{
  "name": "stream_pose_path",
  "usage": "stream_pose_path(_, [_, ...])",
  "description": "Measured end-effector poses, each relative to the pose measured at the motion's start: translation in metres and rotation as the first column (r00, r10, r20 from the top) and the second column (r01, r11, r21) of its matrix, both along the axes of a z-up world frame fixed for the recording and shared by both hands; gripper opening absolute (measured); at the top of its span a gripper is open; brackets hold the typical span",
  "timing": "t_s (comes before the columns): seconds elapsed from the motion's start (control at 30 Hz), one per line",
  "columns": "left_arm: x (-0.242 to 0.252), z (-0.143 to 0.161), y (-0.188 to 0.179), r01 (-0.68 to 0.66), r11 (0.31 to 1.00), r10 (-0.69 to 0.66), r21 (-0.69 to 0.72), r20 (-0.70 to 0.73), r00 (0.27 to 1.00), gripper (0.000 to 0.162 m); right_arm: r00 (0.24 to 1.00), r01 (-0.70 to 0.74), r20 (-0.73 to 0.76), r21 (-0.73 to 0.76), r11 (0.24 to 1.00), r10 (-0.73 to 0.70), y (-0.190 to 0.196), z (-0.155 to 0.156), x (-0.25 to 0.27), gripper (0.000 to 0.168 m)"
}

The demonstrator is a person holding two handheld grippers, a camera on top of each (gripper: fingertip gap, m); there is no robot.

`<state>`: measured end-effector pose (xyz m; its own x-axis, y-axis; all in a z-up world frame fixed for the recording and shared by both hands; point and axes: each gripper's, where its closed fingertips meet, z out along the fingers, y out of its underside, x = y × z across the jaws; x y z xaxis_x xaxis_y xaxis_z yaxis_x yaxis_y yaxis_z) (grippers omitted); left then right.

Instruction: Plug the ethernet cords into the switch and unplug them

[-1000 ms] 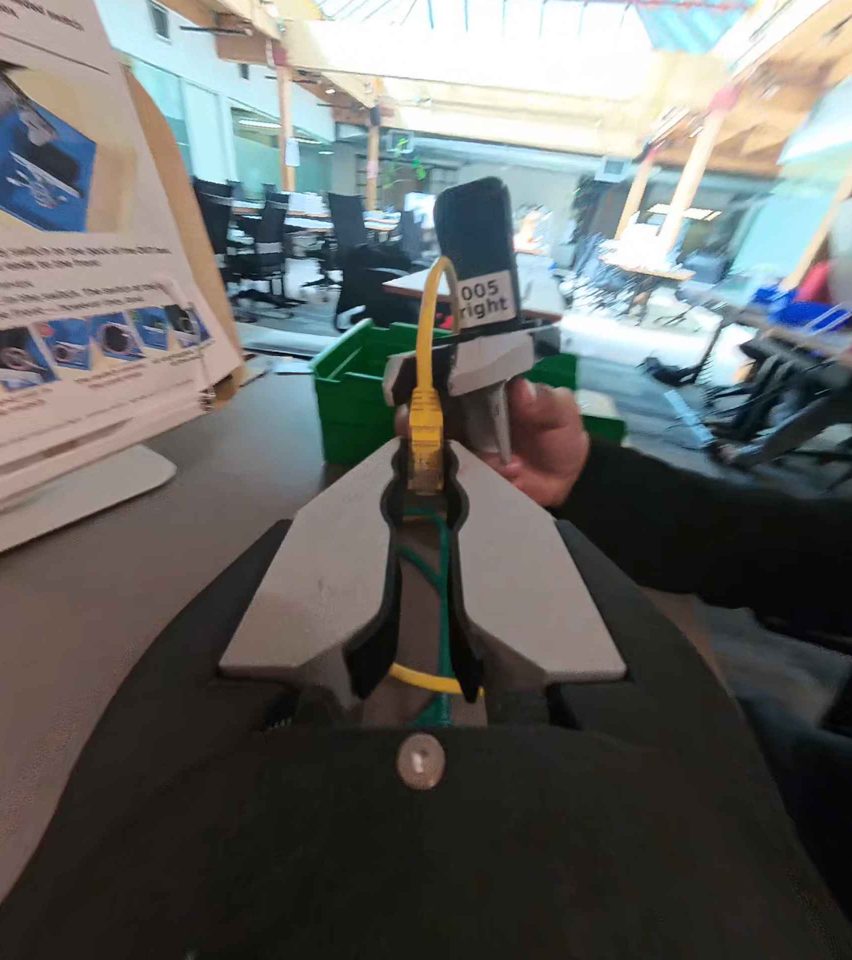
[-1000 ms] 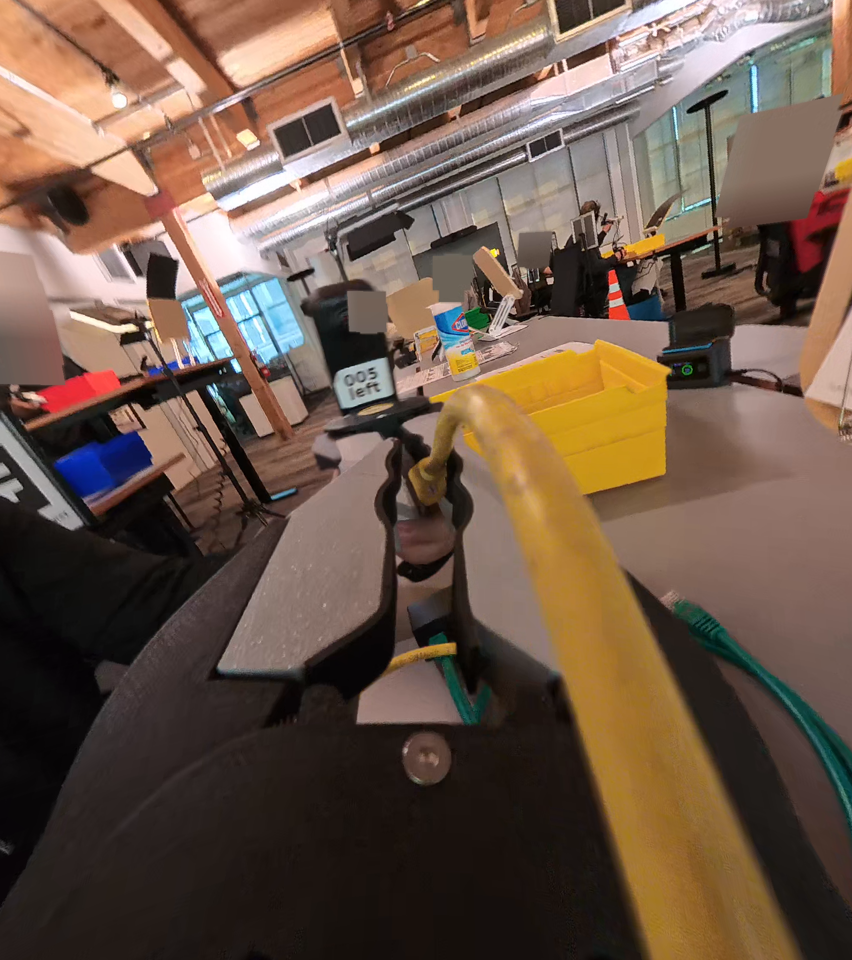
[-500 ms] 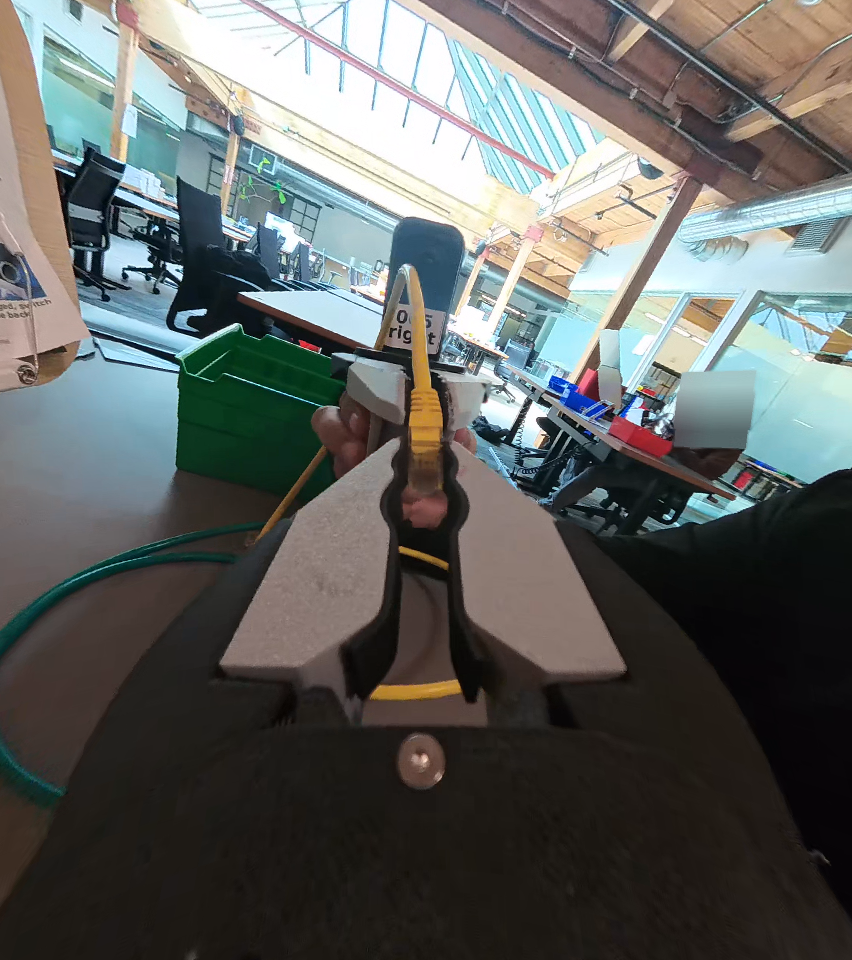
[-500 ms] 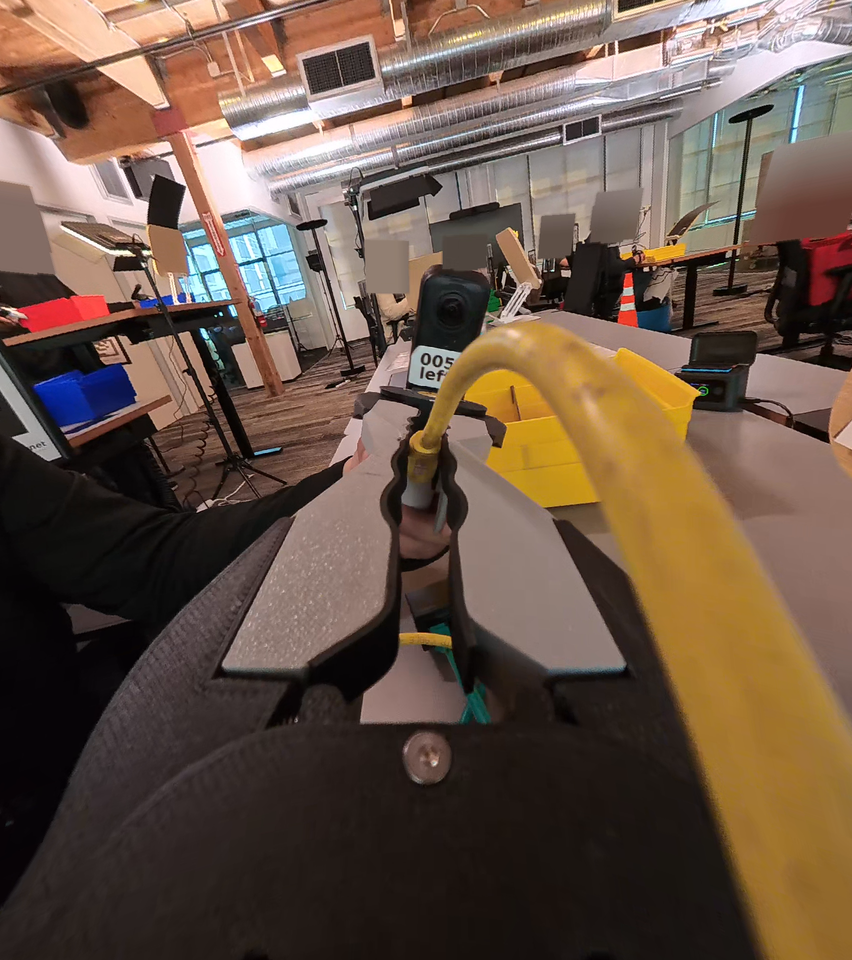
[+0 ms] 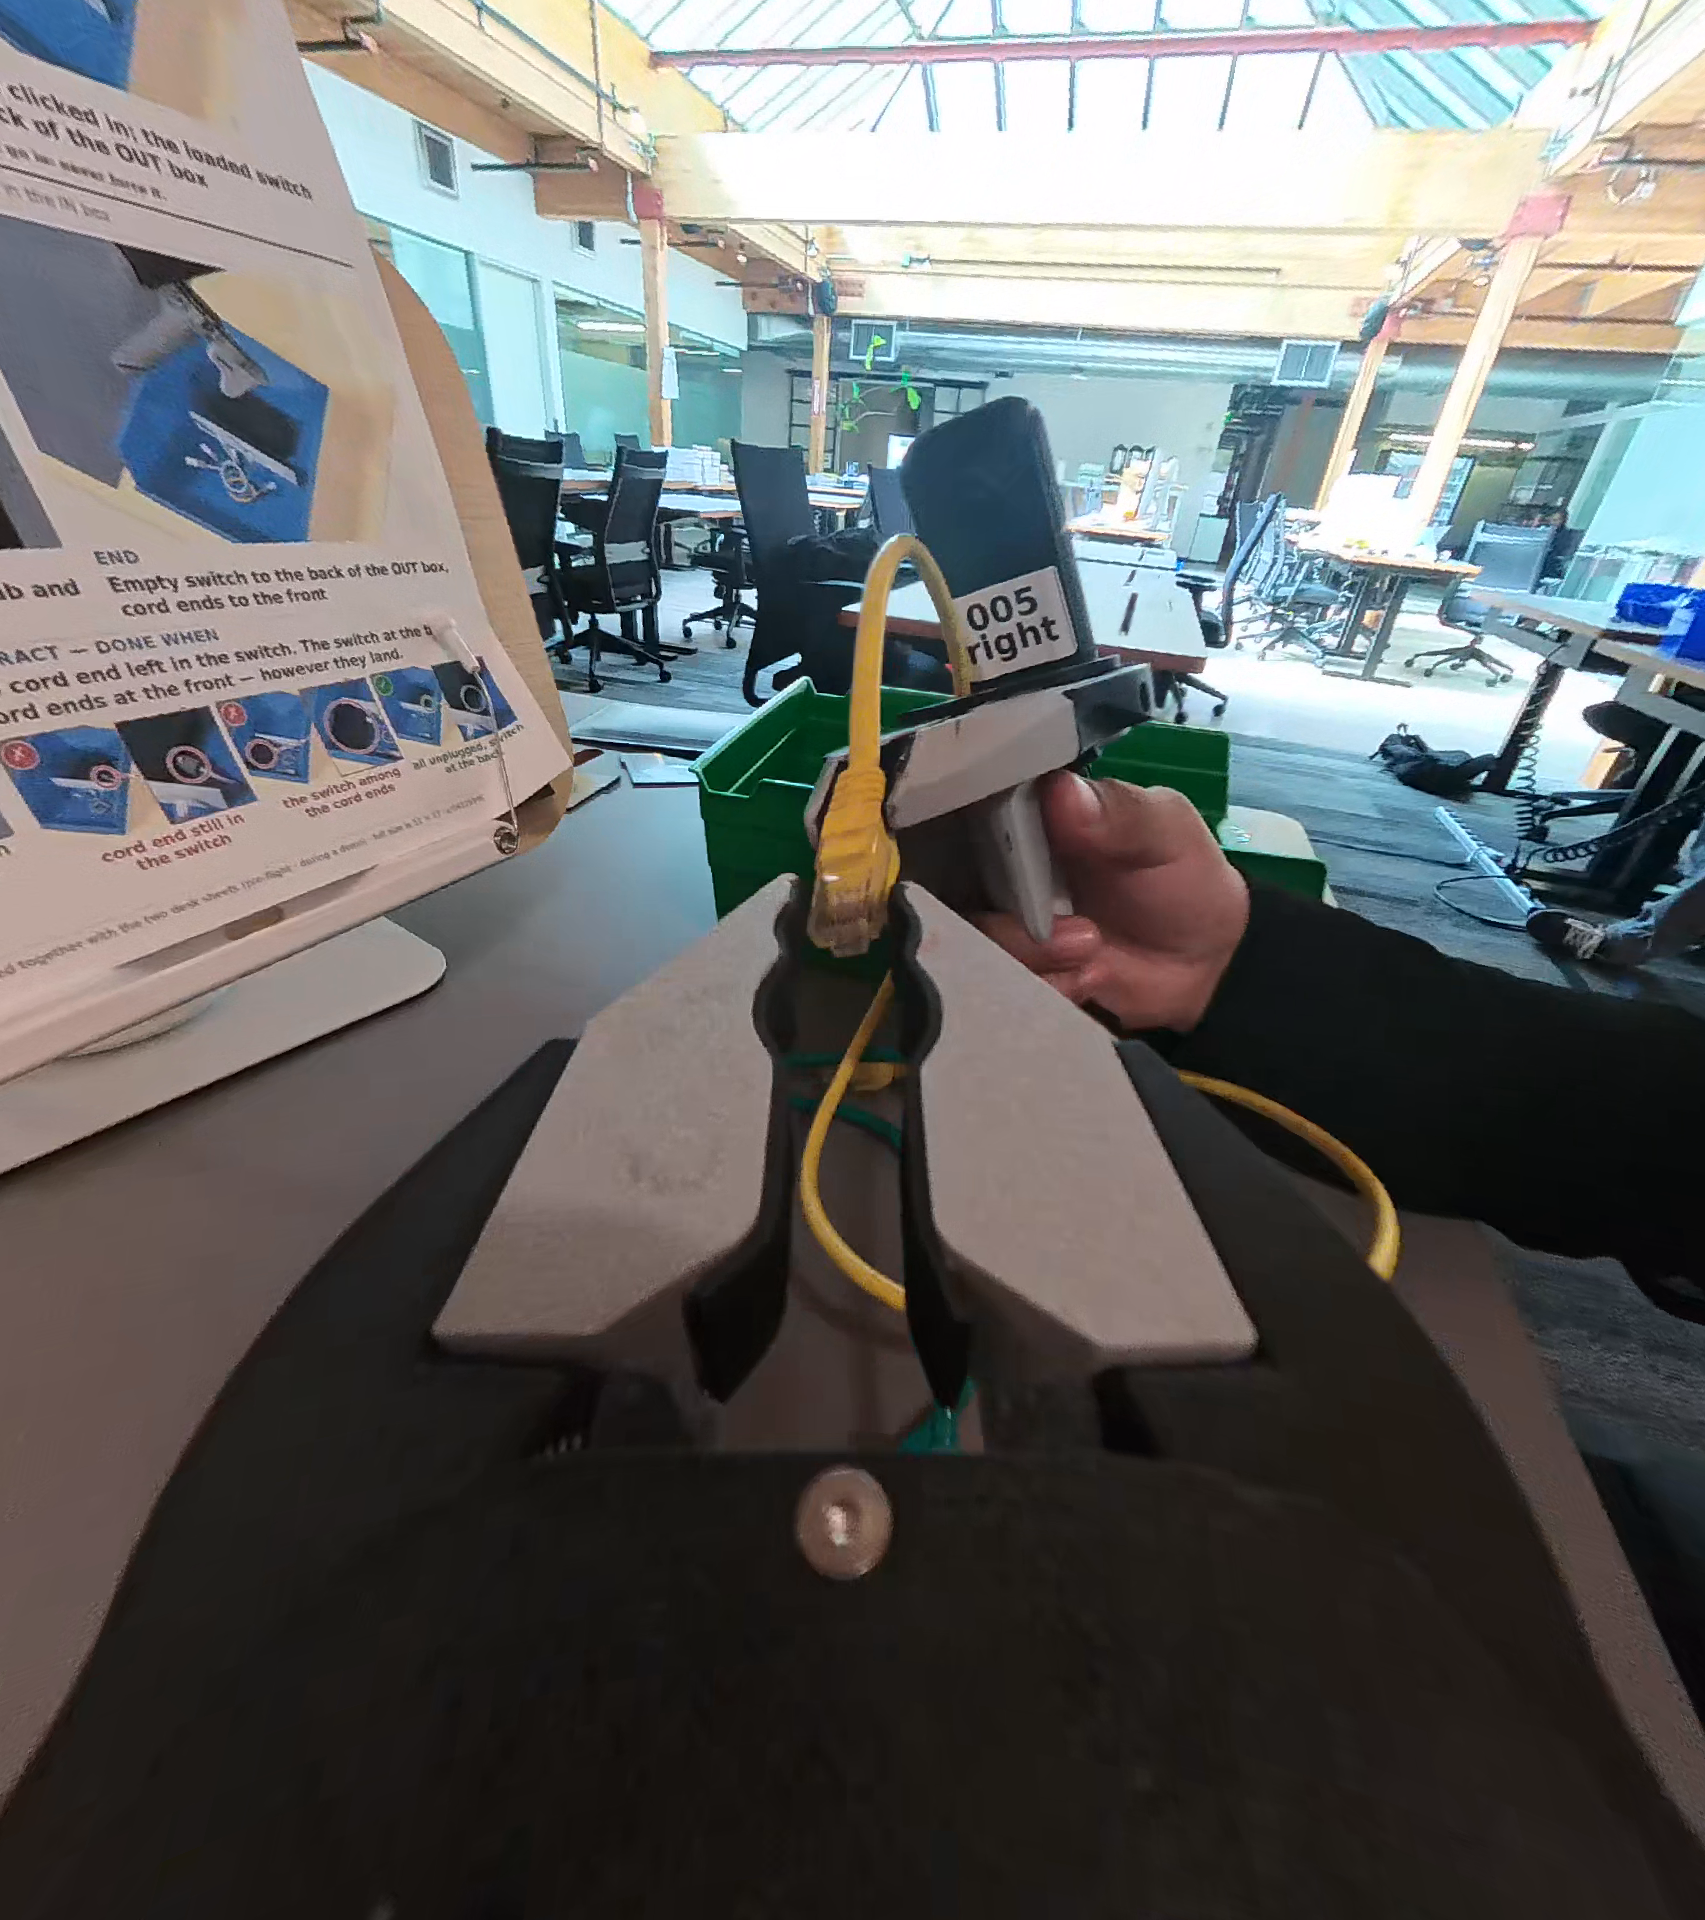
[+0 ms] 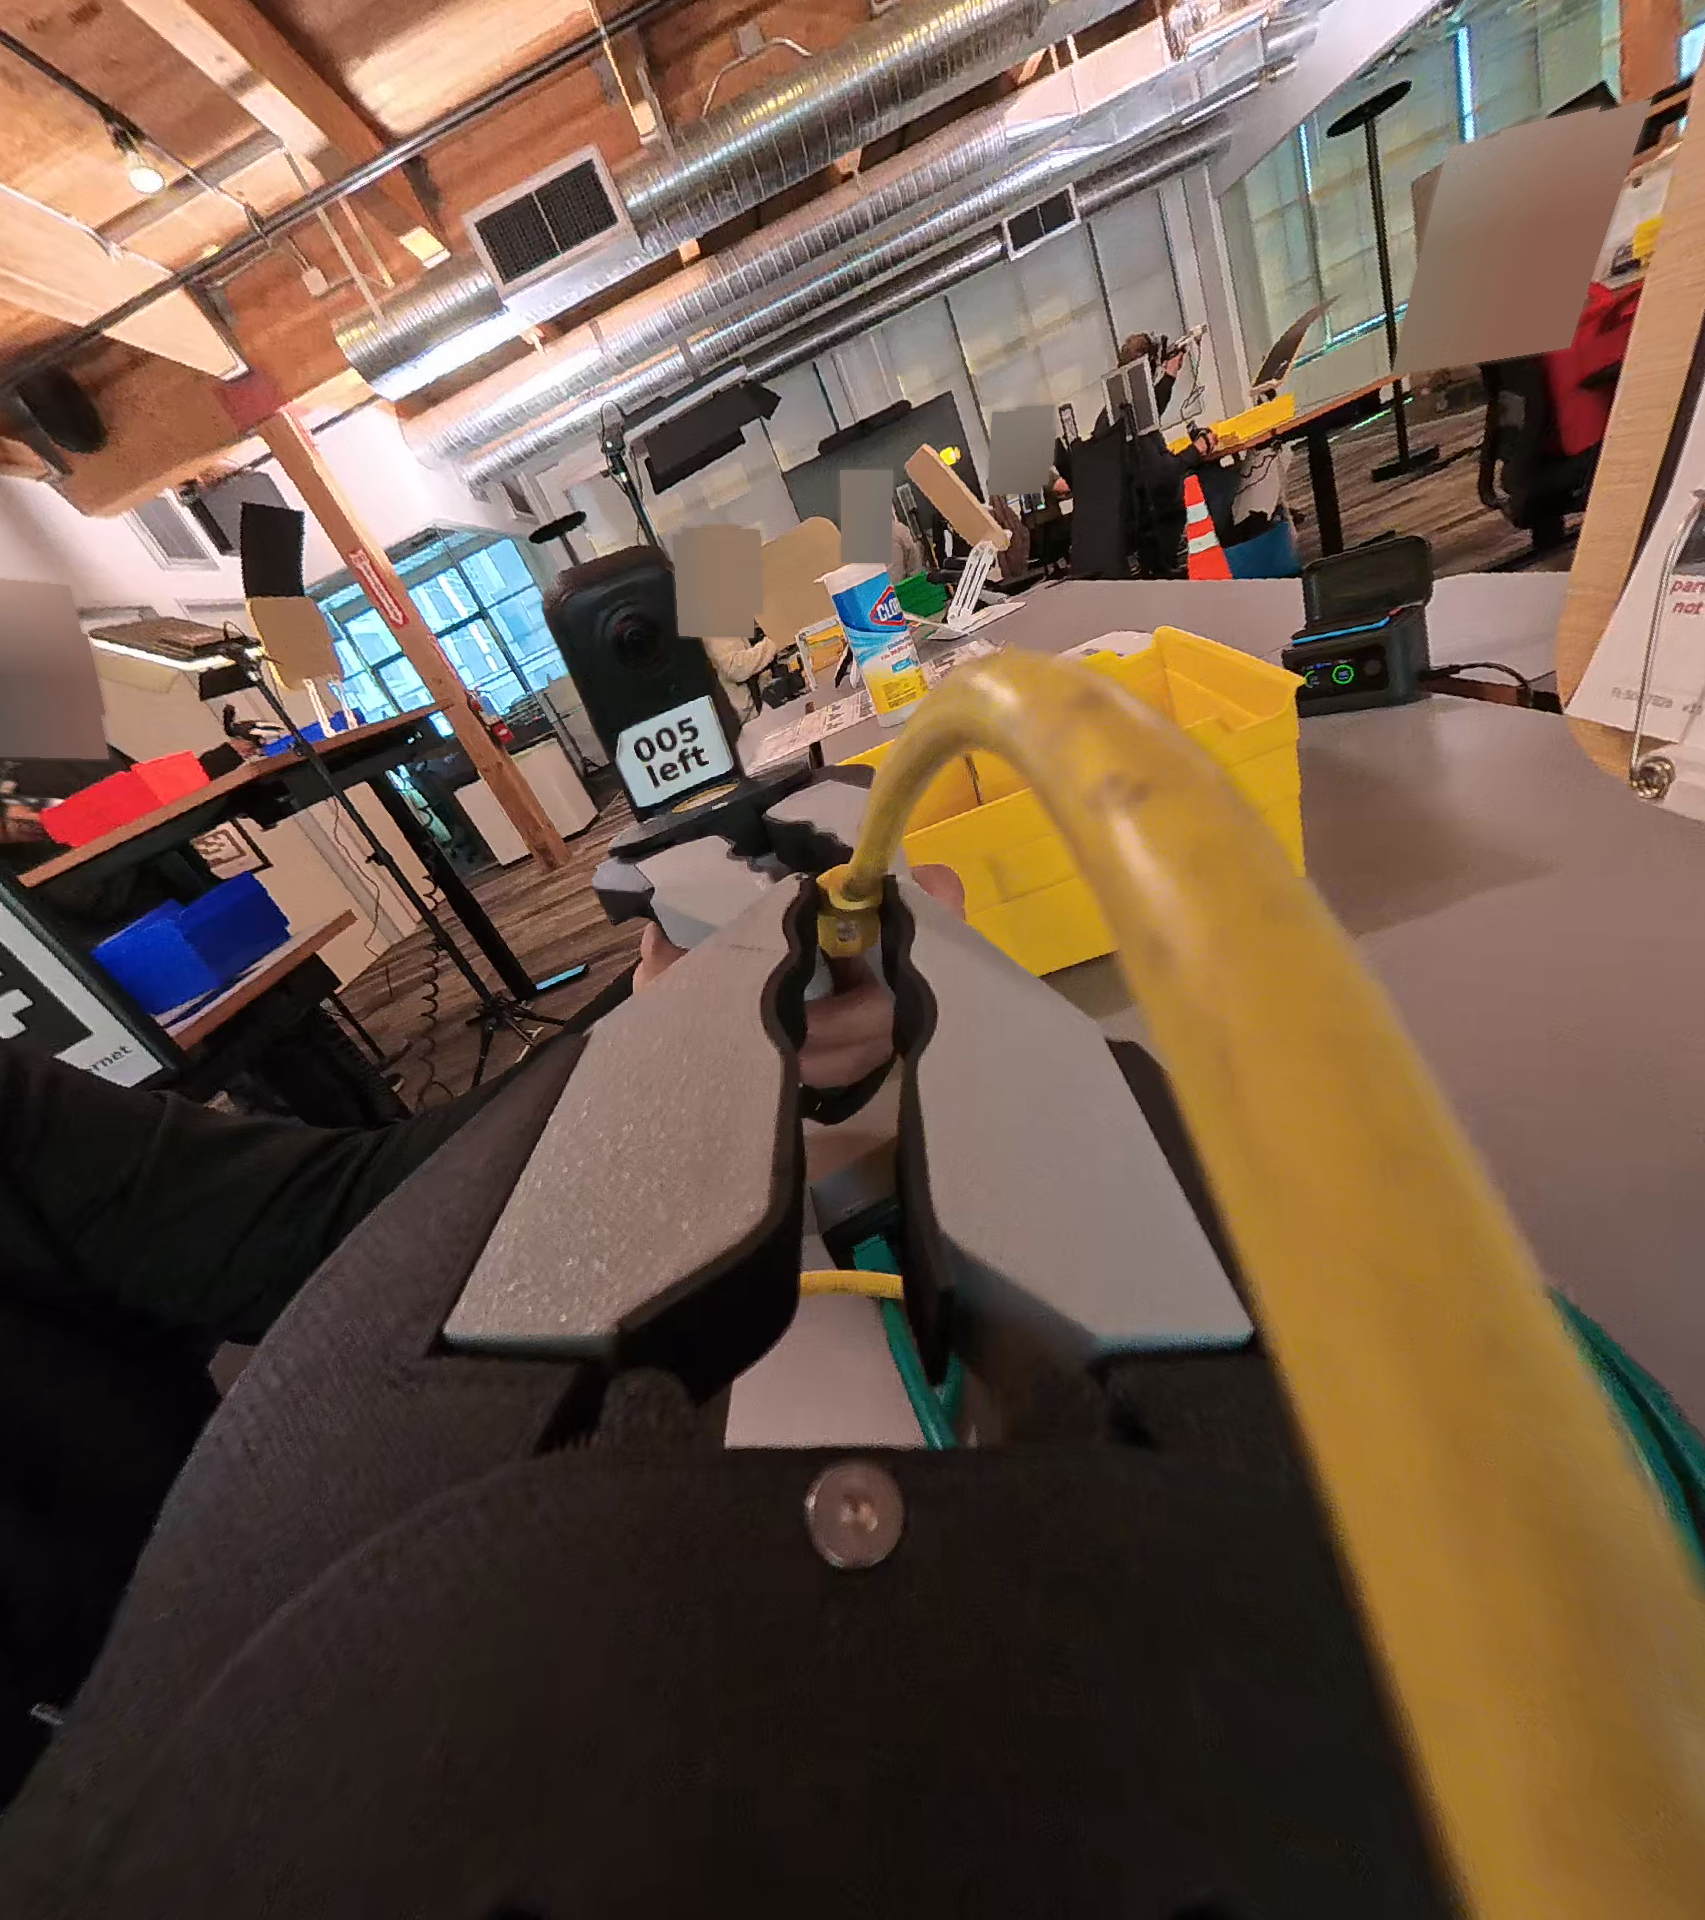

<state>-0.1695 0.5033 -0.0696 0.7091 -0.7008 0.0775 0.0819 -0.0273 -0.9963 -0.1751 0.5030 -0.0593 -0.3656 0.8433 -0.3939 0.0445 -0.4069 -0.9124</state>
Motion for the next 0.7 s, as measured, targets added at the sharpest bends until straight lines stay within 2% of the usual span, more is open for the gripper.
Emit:
stream_pose_path(0.17, [0.006,0.000,-0.007,0.074,0.997,-0.074,-0.008,-0.005,0.997,0.011,0.998,-0.069,0.003,-0.014,0.998,0.069,-0.010,-0.001,0.001,0.009])
stream_pose_path(0.3, [0.007,0.003,-0.013,0.151,0.987,-0.147,-0.061,0.074,0.986,0.011,0.996,-0.088,-0.025,0.015,0.996,0.089,-0.016,0.002,0.002,0.009])
stream_pose_path(0.57, [0.008,0.004,-0.019,0.240,0.964,-0.218,-0.116,0.170,0.961,0.011,0.994,-0.099,-0.039,0.044,0.994,0.101,-0.022,0.003,0.001,0.009])
stream_pose_path(0.7, [0.007,0.005,-0.018,0.235,0.965,-0.212,-0.117,0.182,0.960,0.011,0.995,-0.086,-0.039,0.054,0.995,0.089,-0.021,0.003,0.001,0.010])
